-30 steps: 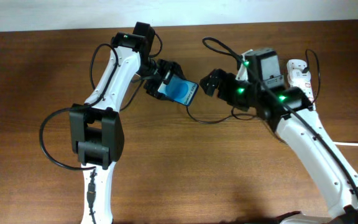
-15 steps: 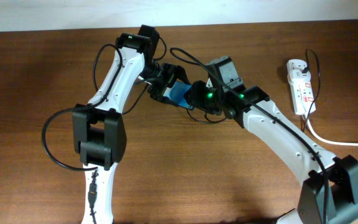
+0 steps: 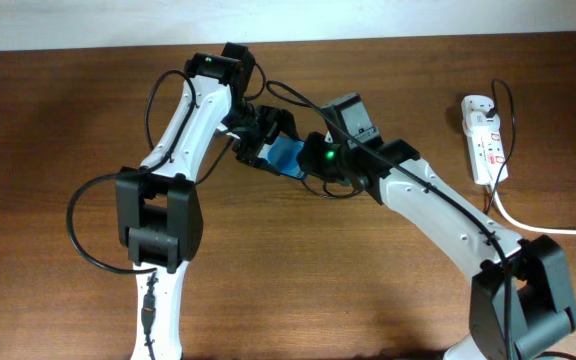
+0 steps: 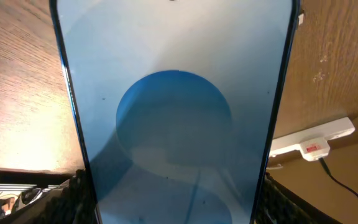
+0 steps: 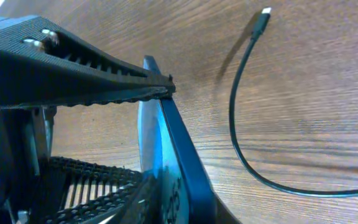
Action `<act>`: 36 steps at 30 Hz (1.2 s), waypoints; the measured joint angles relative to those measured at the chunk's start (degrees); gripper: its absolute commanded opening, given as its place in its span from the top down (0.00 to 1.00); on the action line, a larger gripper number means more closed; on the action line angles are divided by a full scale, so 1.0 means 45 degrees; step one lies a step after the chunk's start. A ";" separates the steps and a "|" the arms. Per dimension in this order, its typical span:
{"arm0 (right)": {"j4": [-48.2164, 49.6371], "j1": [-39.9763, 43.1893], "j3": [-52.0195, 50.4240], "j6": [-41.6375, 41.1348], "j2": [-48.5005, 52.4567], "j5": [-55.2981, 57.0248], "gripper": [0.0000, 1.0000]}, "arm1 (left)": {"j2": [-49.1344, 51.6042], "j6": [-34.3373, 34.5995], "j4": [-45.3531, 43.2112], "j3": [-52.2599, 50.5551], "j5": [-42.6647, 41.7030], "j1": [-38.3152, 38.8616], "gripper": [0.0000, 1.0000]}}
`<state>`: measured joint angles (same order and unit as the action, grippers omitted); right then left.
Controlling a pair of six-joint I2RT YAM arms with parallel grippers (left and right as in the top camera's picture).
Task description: Plug charger to phone and switch on socket
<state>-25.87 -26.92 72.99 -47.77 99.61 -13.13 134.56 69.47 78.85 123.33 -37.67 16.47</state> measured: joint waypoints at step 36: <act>0.3060 0.6533 -0.5353 -0.0170 -0.9398 -0.3497 0.96 | 0.0005 -1.1123 -0.2118 0.0287 -0.5008 -0.1345 0.23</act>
<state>-12.10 2.48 48.90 -48.53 57.32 -28.86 134.58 19.42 69.32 124.62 -60.20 10.41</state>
